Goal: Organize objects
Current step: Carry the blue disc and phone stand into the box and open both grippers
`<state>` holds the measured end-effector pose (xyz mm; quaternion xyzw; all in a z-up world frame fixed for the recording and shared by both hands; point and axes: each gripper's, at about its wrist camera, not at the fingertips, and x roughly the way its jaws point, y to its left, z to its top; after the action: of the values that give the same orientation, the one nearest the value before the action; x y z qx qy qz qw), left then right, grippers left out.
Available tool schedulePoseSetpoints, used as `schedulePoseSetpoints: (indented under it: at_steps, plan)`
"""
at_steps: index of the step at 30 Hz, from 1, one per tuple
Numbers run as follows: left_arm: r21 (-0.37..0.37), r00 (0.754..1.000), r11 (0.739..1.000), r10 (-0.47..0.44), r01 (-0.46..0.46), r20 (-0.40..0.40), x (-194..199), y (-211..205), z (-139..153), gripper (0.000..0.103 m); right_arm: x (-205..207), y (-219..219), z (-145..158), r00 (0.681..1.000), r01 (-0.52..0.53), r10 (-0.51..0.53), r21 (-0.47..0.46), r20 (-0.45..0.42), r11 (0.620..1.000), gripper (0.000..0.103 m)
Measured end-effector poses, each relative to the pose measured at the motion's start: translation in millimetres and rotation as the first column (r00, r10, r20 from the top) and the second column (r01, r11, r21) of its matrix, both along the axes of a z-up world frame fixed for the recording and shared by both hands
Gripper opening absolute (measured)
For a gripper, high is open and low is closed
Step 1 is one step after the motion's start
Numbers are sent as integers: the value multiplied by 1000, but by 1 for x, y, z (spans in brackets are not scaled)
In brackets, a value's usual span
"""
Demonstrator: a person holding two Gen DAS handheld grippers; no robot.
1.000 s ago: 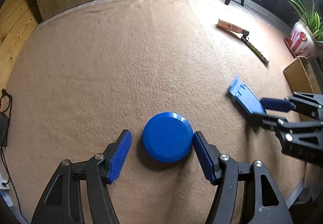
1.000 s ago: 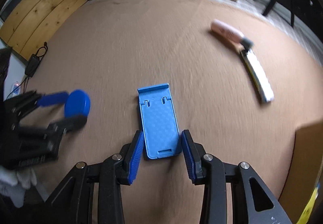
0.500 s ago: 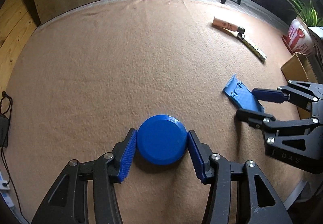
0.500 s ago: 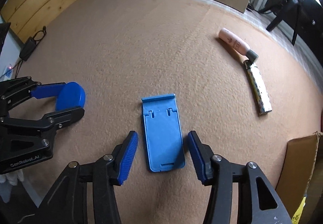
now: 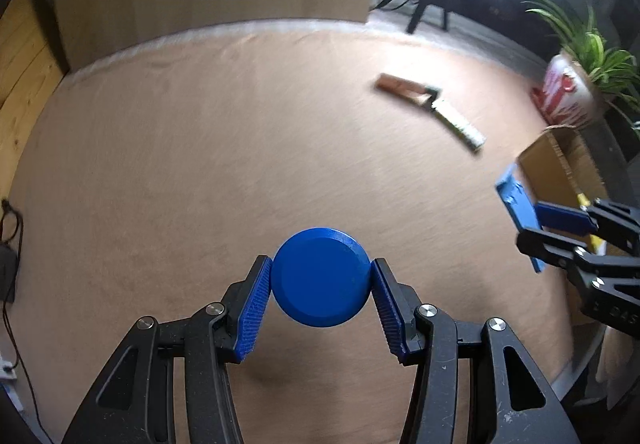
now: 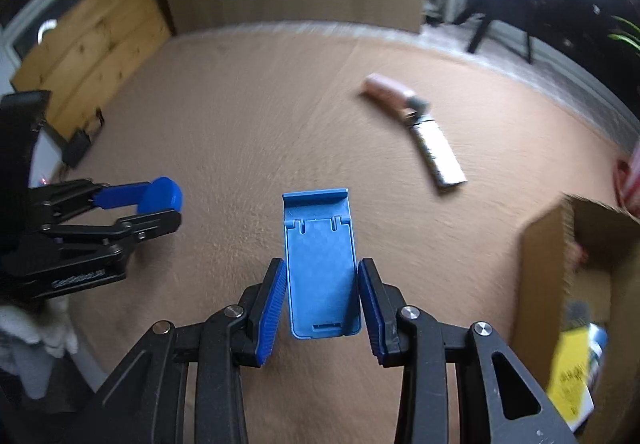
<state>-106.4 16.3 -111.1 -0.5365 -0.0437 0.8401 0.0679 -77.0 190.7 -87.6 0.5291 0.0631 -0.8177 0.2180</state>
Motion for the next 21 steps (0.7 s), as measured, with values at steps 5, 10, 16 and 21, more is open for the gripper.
schedulePoseSetpoints:
  at_steps: [5, 10, 16, 21]
  plan:
    - [19, 996, 997, -70, 71, -50, -11, 38, 24, 54, 15, 53, 30, 994, 95, -96, -23, -59, 995, 33]
    - [45, 986, 988, -145, 149, -86, -24, 86, 40, 54, 27, 110, 49, 973, 207, -207, -10, -105, 978, 33]
    - [53, 965, 969, -233, 241, -116, -32, 148, 52, 54, 43, 177, 52, 929, 353, -351, -9, -116, 936, 33]
    - [54, 945, 950, -299, 308, -129, -38, 202, 56, 54, 54, 214, 46, 901, 424, -424, -21, -94, 905, 33]
